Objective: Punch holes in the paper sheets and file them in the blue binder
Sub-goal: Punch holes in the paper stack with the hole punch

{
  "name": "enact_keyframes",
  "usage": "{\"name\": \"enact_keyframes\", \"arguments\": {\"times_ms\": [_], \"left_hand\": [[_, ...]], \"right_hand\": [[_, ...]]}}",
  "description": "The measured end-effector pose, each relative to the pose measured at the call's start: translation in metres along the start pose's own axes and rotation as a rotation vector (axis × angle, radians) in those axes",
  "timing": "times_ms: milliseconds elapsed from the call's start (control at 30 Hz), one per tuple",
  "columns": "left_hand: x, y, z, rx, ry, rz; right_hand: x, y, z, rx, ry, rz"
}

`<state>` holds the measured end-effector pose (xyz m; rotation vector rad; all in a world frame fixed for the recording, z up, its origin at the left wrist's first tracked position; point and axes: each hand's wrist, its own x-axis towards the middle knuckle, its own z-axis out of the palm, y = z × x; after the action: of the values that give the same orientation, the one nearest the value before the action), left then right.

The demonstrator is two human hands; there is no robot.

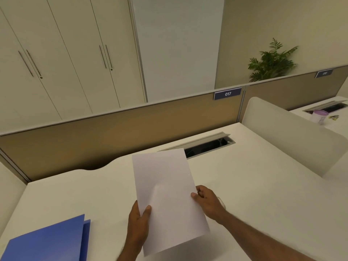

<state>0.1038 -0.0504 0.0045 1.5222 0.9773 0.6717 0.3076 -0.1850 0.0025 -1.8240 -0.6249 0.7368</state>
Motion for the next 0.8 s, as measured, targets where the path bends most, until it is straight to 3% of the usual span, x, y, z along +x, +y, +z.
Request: {"name": "enact_keyframes", "arguments": {"times_ms": [333, 400, 500, 567, 667, 733, 800], "left_hand": [[-0.005, 0.001, -0.026, -0.034, 0.056, -0.008], [-0.007, 0.001, -0.027, 0.013, 0.068, 0.027], [-0.015, 0.007, -0.024, 0.090, 0.123, 0.108], [-0.020, 0.012, -0.018, 0.186, 0.142, 0.151], [-0.031, 0.016, 0.002, 0.483, 0.119, 0.189], [-0.041, 0.019, 0.018, 0.666, 0.125, 0.271], [-0.050, 0.020, 0.029, 0.724, 0.105, 0.349]], "right_hand": [[-0.004, -0.009, 0.025, 0.127, -0.023, -0.179], [-0.008, -0.011, 0.034, 0.001, 0.023, -0.193], [-0.021, -0.021, 0.045, -0.271, 0.260, -0.252], [-0.036, -0.041, 0.054, -0.210, 0.163, -0.296], [-0.055, -0.065, 0.076, -0.047, -0.114, -0.174], [-0.062, -0.077, 0.092, 0.048, -0.150, -0.107], [-0.063, -0.087, 0.102, 0.077, -0.072, -0.090]]}}
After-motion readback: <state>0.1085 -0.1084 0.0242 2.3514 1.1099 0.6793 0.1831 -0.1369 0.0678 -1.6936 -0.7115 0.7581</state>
